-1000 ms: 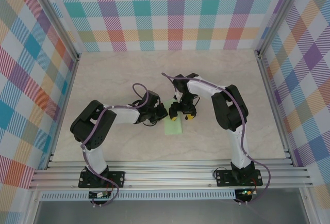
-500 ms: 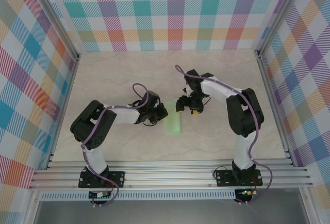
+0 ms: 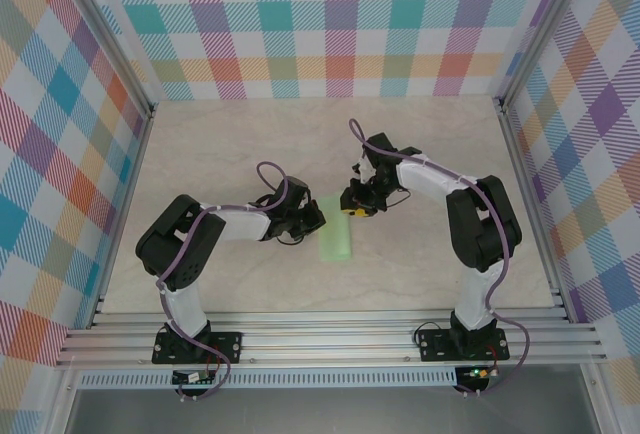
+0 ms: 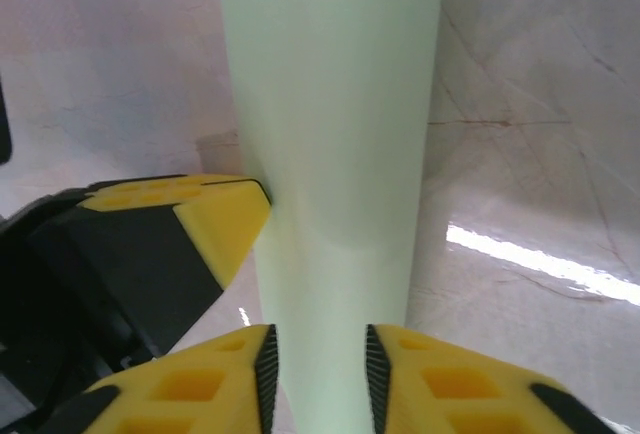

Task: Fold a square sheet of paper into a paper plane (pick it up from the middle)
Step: Hold the square sheet of paper at the center of the table, then fold the square sheet of paper in half at the center of the table.

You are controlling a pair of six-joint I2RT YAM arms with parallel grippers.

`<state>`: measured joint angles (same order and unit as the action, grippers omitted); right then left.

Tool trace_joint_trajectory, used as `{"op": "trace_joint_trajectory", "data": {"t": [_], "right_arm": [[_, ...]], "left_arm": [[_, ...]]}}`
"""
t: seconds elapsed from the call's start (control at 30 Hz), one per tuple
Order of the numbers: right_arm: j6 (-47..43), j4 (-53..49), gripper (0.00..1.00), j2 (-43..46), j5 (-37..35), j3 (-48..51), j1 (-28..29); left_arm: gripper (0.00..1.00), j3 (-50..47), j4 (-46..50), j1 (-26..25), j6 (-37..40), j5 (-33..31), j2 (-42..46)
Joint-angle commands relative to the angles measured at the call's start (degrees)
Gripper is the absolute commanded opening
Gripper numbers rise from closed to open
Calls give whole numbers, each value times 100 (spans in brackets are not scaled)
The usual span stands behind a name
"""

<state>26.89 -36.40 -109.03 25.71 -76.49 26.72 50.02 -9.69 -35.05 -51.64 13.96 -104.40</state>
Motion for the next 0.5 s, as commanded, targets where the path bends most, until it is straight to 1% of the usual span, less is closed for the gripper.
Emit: {"op": "trace_joint_trajectory", "data": {"t": [0.0,0.1,0.13,0.3,0.4,0.47], "right_arm": [[208,413,26,-117,500,62,27],[284,633,20,-152,757,167,26],[306,675,19,-170,812,193,26],[351,867,19,-232,1033,414,27],[266,939,20,-300,1296,530,26],[215,964,21,-309,1278,620,31]], "left_arm": [[0,-142,273,34,51,-96,35],[0,-149,280,33,63,-90,38],[0,-134,286,33,69,-86,36],[0,-119,308,33,75,-70,3],[0,-141,310,33,75,-69,5],[0,-142,306,33,75,-70,-9]]}}
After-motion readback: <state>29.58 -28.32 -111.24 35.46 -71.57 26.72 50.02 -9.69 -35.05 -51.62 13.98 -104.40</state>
